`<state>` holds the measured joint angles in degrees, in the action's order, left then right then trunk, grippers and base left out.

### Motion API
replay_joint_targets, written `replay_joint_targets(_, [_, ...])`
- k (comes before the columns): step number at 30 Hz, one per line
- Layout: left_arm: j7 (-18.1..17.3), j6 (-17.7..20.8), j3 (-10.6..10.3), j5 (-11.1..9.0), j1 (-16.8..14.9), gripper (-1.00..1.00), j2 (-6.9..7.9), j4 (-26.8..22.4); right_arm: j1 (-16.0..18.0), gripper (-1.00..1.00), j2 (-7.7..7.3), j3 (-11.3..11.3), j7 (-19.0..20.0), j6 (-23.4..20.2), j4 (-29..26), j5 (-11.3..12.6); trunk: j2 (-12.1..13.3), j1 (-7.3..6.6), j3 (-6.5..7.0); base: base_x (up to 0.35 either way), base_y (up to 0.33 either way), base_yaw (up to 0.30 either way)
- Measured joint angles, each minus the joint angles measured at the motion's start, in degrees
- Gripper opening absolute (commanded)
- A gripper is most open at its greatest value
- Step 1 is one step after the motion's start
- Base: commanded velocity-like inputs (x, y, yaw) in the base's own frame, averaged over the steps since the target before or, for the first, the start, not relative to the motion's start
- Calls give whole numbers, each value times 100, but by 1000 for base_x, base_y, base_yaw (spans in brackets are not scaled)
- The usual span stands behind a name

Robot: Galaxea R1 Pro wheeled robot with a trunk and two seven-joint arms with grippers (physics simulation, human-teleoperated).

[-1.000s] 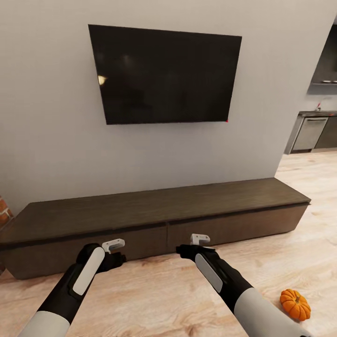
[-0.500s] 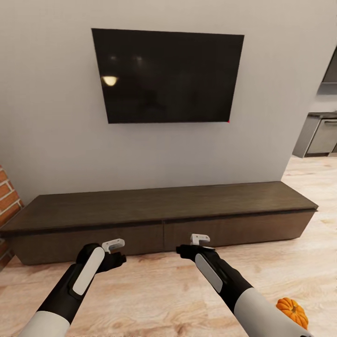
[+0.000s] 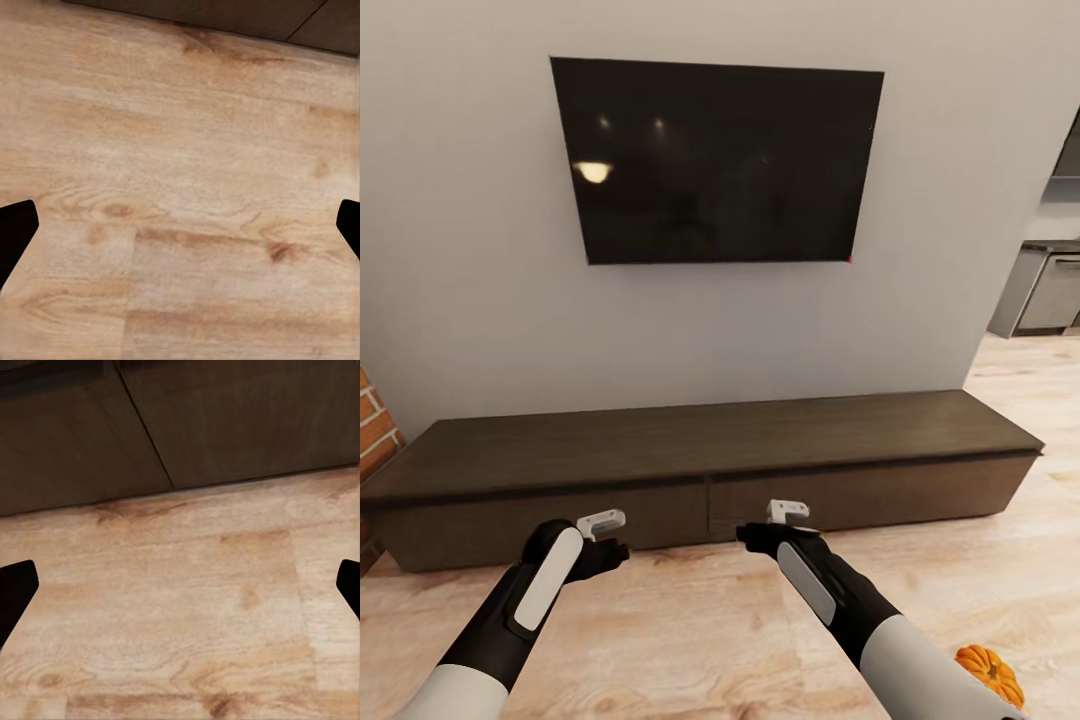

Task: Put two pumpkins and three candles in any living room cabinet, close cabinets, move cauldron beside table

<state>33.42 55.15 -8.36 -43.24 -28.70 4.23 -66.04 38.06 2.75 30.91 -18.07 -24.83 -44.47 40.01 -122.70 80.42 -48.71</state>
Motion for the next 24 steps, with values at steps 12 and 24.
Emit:
replay_joint_targets(12, [-9,-1,1,-3,0,100,2,0,0,100,-14,-6,-1,11,-2,9,0,1,0,261,2,0])
replay_joint_targets(24, [-74,120,98,-340,31,100,60,-896,2,100,-15,-16,2,36,4,6,0,2,0,104,64,0])
